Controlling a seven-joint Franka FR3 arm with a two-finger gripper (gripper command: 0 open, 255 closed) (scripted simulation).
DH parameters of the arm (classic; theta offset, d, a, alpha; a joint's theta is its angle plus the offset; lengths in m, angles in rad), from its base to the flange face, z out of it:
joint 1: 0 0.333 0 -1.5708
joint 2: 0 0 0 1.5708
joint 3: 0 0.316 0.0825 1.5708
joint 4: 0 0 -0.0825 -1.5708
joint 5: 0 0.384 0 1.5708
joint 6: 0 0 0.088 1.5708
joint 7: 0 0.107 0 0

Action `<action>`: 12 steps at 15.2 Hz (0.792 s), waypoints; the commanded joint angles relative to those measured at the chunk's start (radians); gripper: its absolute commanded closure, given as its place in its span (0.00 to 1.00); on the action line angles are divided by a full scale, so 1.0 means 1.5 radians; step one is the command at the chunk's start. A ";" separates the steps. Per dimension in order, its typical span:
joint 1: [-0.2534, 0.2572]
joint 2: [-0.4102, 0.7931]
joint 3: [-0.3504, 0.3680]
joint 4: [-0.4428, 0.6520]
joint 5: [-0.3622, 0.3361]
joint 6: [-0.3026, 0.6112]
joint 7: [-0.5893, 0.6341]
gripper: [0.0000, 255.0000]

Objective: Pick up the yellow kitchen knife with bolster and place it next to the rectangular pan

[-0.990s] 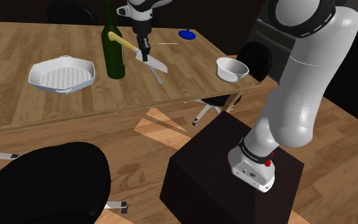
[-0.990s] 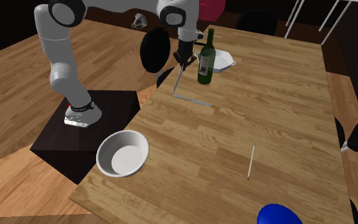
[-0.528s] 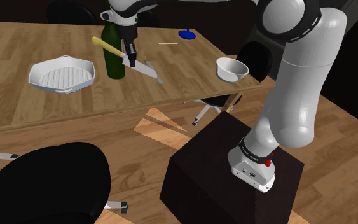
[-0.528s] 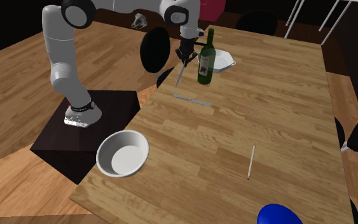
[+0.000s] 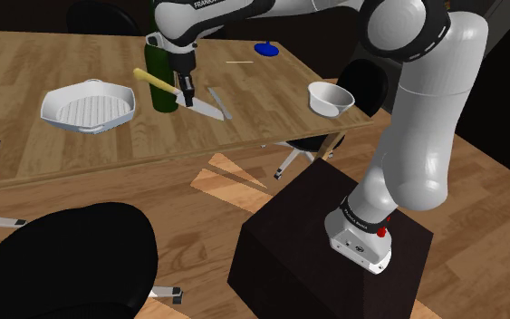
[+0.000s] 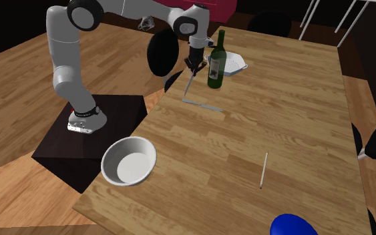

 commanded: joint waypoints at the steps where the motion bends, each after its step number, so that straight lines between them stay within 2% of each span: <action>1: 0.000 0.007 0.000 -0.011 0.001 0.017 0.000 1.00; 8: -0.002 0.031 0.002 -0.040 0.004 0.070 0.000 1.00; 12: -0.002 0.033 0.002 -0.042 0.005 0.074 0.000 1.00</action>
